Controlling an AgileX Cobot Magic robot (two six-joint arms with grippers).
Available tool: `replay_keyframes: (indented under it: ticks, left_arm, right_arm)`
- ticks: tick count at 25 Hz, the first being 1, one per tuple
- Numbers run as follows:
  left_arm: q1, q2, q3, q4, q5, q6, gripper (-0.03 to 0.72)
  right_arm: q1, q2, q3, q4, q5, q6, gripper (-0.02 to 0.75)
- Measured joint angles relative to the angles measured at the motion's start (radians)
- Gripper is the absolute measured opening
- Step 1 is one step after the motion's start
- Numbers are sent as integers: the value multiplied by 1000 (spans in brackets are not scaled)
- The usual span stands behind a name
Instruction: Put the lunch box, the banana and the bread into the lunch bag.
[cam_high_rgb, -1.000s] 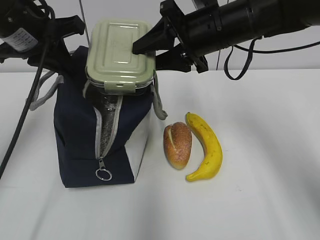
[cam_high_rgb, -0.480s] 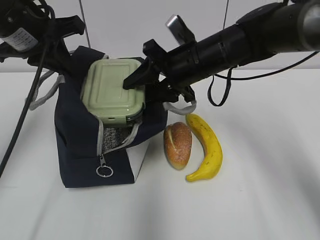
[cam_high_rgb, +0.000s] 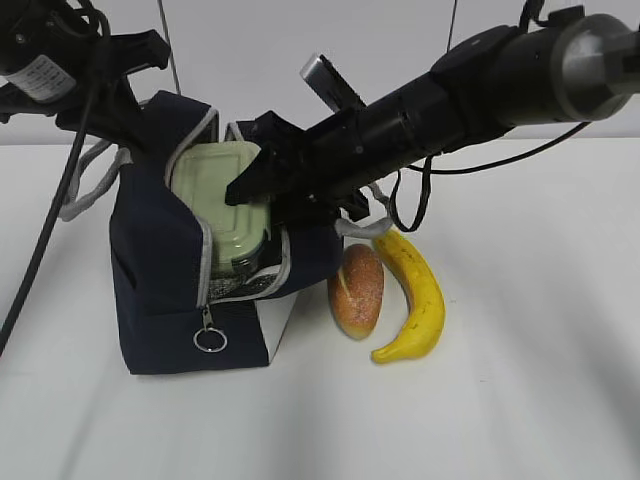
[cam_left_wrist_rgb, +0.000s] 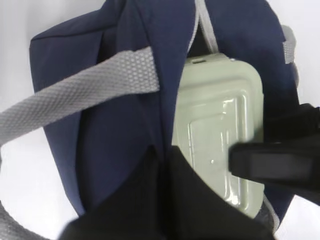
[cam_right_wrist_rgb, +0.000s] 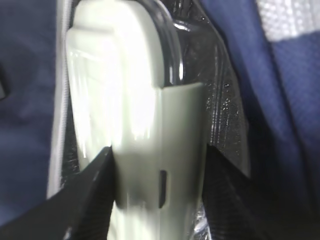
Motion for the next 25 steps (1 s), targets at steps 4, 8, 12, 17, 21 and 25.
replay_keyframes:
  ticks: [4,8,12,17,21,25]
  left_arm:
    - [0,0,0,0,-2,0,0]
    - [0,0,0,0,-2,0,0]
    - [0,0,0,0,-1,2,0]
    - [0,0,0,0,-1,3,0]
    - [0,0,0,0,1,4,0]
    - [0,0,0,0,1,4,0]
  right_arm:
    - [1,48,-5,45,-2,0,365]
    - [1,89,-9,92,-10,-9,365]
    - [1,114,-10,133,-20,-33,365]
    - [1,158,-16,153,-28,-37,365]
    - [2,168,-16,156,-49,-37,365]
    - [4,168,-19,157,-82,-37,365]
